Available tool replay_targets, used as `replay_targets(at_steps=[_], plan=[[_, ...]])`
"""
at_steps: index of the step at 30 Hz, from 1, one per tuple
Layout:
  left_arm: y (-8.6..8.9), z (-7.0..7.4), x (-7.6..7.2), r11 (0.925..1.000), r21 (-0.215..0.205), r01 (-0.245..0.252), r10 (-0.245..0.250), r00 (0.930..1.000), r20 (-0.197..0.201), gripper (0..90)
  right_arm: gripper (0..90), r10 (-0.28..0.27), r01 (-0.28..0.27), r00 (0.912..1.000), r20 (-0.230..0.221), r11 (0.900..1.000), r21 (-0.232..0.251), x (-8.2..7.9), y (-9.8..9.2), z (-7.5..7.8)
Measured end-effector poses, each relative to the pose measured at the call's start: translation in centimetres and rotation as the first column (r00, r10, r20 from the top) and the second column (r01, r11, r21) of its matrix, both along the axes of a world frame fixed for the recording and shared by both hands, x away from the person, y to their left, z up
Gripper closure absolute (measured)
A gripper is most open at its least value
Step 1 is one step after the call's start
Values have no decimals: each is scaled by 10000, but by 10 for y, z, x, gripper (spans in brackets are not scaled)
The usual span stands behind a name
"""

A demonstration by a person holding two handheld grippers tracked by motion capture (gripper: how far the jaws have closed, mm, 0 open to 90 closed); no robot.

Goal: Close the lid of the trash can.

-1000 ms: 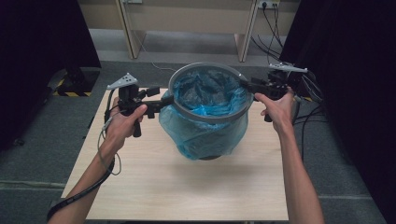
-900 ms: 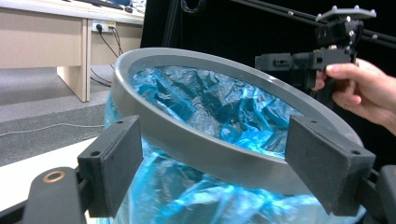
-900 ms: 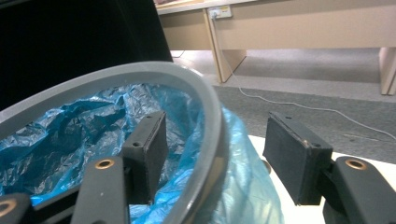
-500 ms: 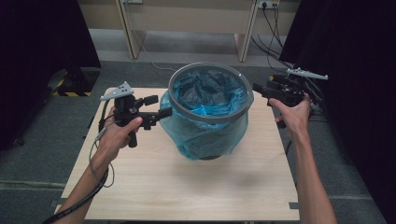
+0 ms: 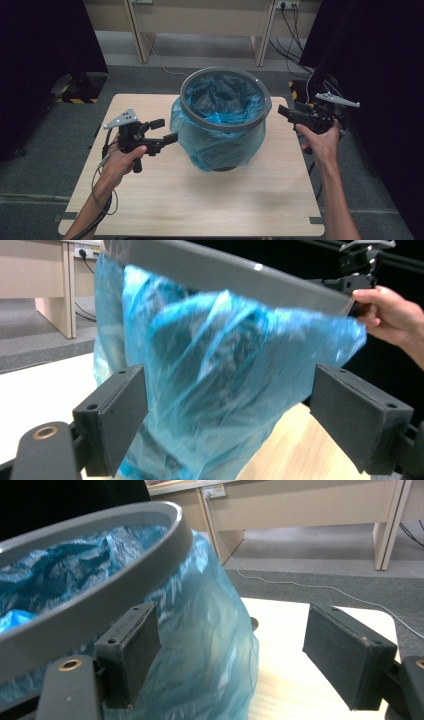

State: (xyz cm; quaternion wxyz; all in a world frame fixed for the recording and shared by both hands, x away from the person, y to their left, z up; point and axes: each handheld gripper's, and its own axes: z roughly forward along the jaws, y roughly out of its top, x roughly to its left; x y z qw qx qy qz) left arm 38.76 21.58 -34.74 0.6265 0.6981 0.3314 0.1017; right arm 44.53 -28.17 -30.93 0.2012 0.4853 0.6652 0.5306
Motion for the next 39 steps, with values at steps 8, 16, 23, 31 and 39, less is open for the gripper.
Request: replay_targets(at_steps=[8, 16, 23, 31, 39], plan=[[10, -28, -8, 9998, -44, -212, 211, 9995, -222, 147, 219, 53, -53, 10000, -15, 9991, -432, -16, 0, -16], [17, -61, -13, 9993, -119, -347, 338, 9971, -685, 147, 218, 147, -156, 9998, -142, 9979, -625, -30, 3, -34], [19, -87, -19, 9989, -26, -462, 457, 9941, -981, 147, 219, 226, -248, 9994, -244, 9953, -934, -40, 7, -50], [23, -107, -24, 9980, 271, -567, 592, 9929, -1034, 147, 218, 271, -303, 9992, -295, 9932, -1128, -51, 9, -67], [23, -123, -29, 9962, 696, -518, 591, 9925, -1074, 147, 219, 373, -430, 9983, -458, 9906, -1302, -60, 14, -83]])
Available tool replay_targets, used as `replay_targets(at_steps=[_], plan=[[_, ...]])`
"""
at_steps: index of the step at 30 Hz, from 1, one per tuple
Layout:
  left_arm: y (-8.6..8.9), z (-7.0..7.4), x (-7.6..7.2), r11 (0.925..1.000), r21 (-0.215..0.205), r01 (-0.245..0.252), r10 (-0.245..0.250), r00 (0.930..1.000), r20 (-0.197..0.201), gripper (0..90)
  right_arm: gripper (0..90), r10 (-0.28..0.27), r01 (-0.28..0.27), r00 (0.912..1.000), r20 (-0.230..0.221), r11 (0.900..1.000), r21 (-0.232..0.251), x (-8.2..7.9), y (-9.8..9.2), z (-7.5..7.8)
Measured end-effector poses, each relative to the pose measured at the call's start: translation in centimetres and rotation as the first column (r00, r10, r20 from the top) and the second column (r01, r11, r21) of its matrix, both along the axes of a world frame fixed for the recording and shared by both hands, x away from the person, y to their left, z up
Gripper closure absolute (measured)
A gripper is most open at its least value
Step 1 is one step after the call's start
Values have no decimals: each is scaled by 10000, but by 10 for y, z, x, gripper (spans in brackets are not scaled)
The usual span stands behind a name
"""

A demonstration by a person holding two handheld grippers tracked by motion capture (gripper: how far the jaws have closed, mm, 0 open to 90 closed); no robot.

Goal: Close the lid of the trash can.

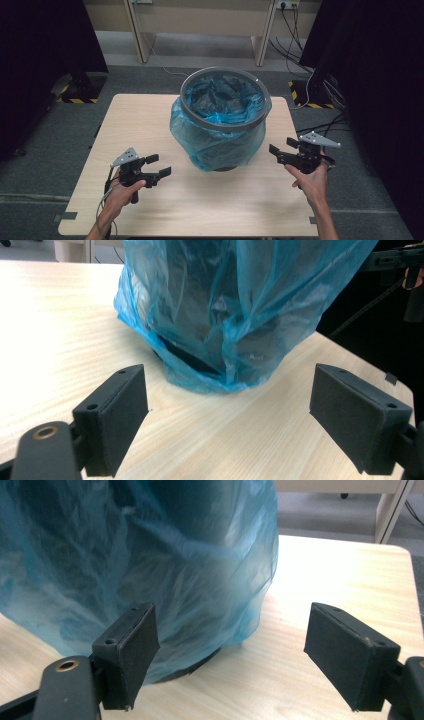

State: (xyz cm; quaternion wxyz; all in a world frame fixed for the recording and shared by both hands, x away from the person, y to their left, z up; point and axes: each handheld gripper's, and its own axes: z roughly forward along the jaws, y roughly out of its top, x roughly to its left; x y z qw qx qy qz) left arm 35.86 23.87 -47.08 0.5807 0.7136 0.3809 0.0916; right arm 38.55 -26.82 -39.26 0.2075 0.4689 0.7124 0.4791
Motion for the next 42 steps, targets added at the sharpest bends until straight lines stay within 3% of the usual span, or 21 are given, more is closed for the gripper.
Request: replay_targets(at_steps=[10, 23, 28, 34, 42], plan=[[-1, -16, -8, 9985, 539, 93, -83, 9998, -187, 148, 219, 127, -130, 9998, -176, 9997, -184, -7, 7, -18], [1, -31, -19, 9878, 1547, 152, -108, 9995, -294, 148, 219, 226, -245, 9991, -350, 9983, -537, -20, 16, -46], [1, -34, -23, 9734, 2284, 194, -133, 9995, -280, 148, 219, 244, -277, 9987, -449, 9968, -756, -23, 20, -57], [0, -35, -26, 9584, 2834, 349, -263, 9991, -343, 148, 219, 402, -466, 9974, -601, 9928, -1101, -25, 28, -67], [5, -42, -32, 9486, 3146, 337, -165, 9982, -573, 148, 218, 633, -739, 9952, -753, 9861, -1485, -34, 38, -80]])
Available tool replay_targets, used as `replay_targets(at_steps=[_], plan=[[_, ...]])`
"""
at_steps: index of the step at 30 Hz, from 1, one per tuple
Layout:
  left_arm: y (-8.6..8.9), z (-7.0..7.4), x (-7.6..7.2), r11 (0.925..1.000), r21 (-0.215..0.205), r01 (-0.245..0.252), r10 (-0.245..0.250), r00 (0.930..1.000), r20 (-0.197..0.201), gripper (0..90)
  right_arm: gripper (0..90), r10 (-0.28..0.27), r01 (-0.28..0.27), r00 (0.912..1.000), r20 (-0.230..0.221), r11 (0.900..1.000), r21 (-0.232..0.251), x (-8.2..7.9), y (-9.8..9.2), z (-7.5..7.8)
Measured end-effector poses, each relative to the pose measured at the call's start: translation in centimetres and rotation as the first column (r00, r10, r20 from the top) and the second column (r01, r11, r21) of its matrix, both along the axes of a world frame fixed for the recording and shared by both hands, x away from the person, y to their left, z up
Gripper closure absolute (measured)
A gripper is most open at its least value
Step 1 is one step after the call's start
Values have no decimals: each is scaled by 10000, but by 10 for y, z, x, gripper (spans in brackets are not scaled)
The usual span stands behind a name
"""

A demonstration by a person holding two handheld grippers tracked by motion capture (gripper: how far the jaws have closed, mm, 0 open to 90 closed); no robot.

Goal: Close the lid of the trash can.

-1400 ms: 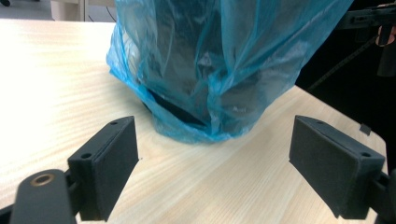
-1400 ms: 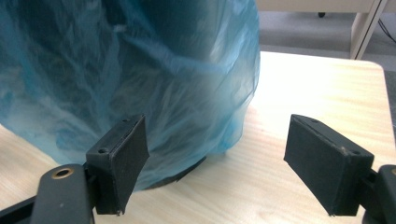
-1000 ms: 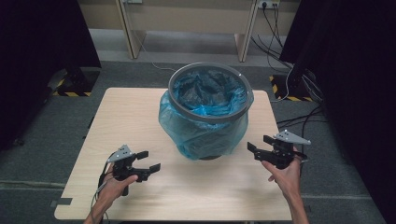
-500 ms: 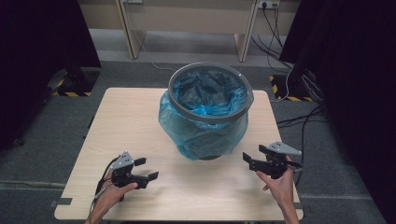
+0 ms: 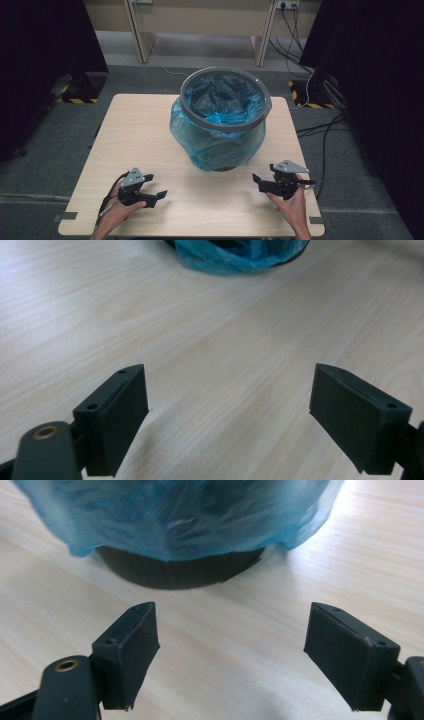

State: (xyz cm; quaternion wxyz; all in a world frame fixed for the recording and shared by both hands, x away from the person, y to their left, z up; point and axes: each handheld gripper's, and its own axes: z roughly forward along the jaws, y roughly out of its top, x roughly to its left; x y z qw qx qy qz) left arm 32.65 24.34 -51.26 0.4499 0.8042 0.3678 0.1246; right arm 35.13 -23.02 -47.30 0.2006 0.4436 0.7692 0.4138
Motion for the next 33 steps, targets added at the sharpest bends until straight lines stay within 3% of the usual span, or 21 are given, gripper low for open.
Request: replay_targets(at_steps=[3, 6, 11, 15, 20, 26, 33], plan=[[0, -2, -5, 9998, 202, 41, -40, 10000, -50, 149, 218, 61, -59, 10000, -54, 9994, 346, -5, 1, -7], [0, -3, -8, 9993, 372, 41, -38, 10000, -80, 149, 218, 209, -209, 9992, -353, 9998, 12, -10, 2, -14], [3, -6, -11, 9989, 461, -64, 73, 9998, -182, 149, 218, 265, -274, 9974, -664, 9996, -120, -21, -4, -29], [3, -9, -13, 9973, 732, -90, 114, 9994, -320, 151, 217, 231, -241, 9962, -843, 9996, -112, -26, -8, -33], [1, -10, -12, 9941, 1074, -121, 164, 9991, -398, 148, 217, 220, -259, 9958, -890, 9987, -429, -33, -9, -35], [0, -10, -12, 9922, 1228, -230, 271, 9991, -320, 147, 220, 111, -162, 9958, -905, 9983, -563, -40, -12, -37], [3, -10, -11, 9942, 1014, -351, 396, 9983, -419, 148, 226, 110, -196, 9951, -980, 9959, -880, -50, -13, -37]])
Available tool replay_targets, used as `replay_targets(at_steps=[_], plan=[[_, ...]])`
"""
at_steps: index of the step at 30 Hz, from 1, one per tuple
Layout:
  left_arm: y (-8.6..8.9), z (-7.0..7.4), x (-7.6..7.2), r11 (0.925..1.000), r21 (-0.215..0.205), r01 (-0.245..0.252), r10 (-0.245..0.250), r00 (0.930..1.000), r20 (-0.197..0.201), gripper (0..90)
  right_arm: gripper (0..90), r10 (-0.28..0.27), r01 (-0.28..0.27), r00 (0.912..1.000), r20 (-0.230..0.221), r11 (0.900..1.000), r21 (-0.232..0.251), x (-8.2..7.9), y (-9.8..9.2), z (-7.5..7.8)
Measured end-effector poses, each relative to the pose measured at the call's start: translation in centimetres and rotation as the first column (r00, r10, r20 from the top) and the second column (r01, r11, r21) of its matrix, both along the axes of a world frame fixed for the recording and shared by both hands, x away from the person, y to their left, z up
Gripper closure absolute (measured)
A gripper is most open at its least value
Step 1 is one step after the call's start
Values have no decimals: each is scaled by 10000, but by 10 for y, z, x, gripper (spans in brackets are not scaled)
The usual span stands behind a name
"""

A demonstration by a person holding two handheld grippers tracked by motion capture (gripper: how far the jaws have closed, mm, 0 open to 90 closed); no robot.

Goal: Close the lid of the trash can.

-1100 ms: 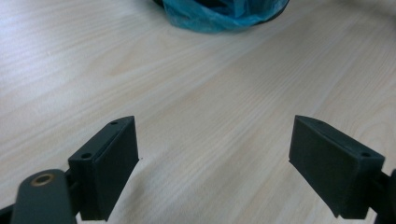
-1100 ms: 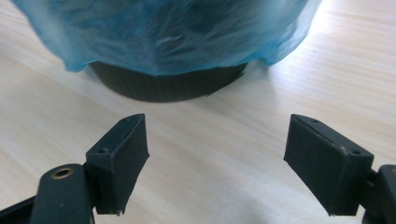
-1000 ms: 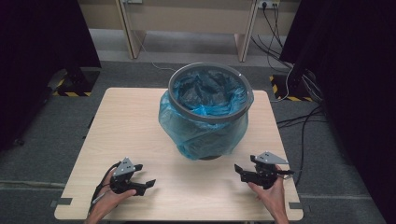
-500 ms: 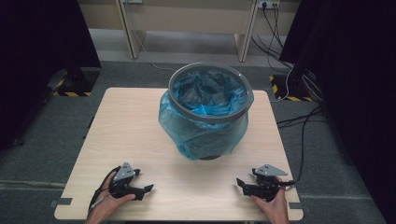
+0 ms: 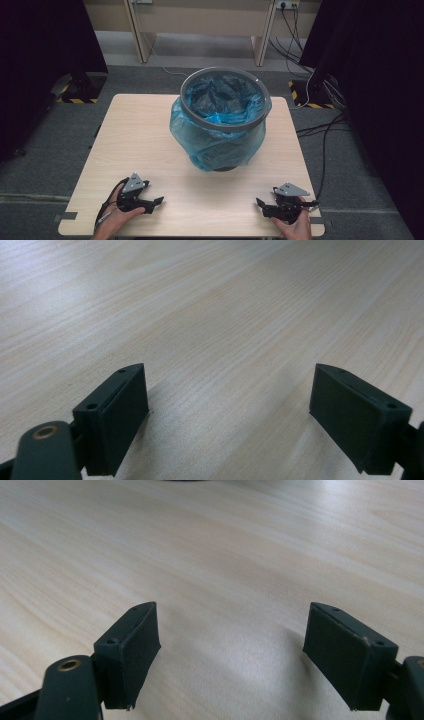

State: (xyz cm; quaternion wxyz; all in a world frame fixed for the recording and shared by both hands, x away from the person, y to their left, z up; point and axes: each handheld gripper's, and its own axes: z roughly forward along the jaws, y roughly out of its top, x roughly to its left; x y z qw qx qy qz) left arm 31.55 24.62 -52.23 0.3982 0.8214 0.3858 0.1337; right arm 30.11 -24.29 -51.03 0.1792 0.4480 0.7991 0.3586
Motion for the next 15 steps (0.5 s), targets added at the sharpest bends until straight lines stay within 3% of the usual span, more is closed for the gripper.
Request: replay_targets(at_steps=[8, 15], plan=[[-1, 0, 0, 10000, 91, -9, 9, 10000, 53, 148, 225, 5, -6, 10000, -69, 9999, -157, -8, -1, -3], [-7, 0, -3, 9978, 660, 5, -24, 9996, 290, 137, 205, -36, 42, 9998, 174, 9995, -327, -14, 1, -6]])
